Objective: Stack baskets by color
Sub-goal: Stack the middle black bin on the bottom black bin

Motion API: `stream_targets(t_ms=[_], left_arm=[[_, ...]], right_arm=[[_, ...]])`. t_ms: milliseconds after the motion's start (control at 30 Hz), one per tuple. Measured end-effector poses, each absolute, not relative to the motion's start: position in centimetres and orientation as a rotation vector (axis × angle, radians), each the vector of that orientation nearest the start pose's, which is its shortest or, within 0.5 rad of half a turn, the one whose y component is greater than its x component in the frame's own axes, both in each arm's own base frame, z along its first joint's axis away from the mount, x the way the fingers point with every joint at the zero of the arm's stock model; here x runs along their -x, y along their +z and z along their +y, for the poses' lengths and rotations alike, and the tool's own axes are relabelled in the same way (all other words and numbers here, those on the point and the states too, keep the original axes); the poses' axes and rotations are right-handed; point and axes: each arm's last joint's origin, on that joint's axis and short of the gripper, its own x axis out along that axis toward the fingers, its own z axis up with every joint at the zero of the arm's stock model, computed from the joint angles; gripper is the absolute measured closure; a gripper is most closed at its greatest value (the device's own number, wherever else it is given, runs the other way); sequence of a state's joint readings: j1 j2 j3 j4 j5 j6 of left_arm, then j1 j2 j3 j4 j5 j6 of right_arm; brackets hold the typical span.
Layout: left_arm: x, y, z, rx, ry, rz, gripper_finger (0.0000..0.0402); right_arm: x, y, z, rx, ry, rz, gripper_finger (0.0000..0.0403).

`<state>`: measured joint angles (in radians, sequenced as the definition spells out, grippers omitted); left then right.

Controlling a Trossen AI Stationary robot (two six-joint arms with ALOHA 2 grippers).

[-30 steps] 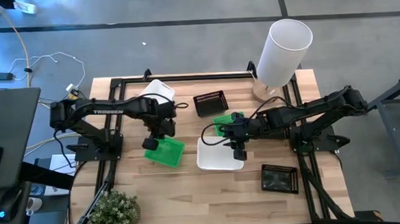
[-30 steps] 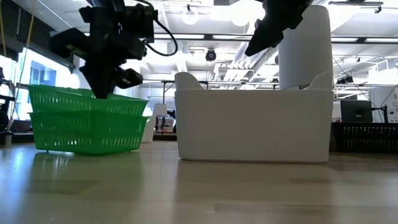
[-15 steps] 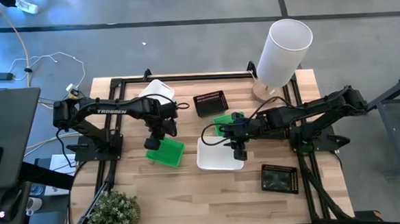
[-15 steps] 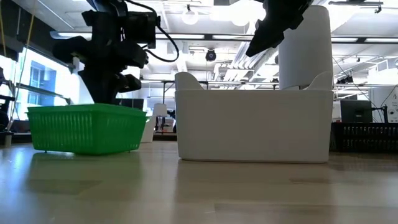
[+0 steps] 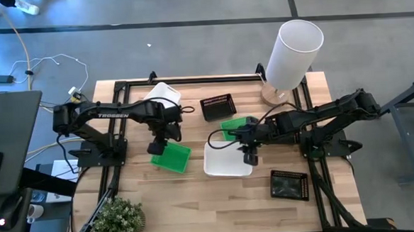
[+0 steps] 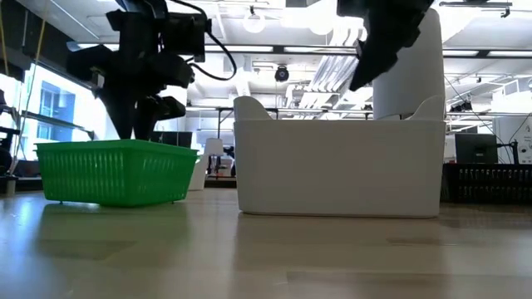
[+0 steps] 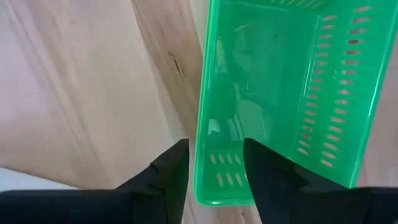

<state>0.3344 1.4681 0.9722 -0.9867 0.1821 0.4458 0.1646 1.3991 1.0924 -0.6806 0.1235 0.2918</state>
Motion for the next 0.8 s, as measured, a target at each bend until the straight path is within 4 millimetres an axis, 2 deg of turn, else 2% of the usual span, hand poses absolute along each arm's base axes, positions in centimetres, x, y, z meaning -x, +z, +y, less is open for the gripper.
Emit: stream_targets(t_ms=[267, 667, 800], left_arm=[[-22.6, 22.1, 7.5, -0.042, -0.121, 1.38, 0.0265], [-21.7, 24.4, 7.0, 0.081, 0.029, 1.257, 0.0266], [-21.9, 24.8, 6.7, 0.109, 0.059, 1.207, 0.0266]], right_arm=[[-26.0, 25.8, 4.5, -0.232, -0.224, 1.139, 0.0258], [-23.1, 25.2, 7.5, -0.148, -0.31, 1.316, 0.0258], [-22.3, 24.3, 8.2, -0.109, -0.297, 1.356, 0.0258]])
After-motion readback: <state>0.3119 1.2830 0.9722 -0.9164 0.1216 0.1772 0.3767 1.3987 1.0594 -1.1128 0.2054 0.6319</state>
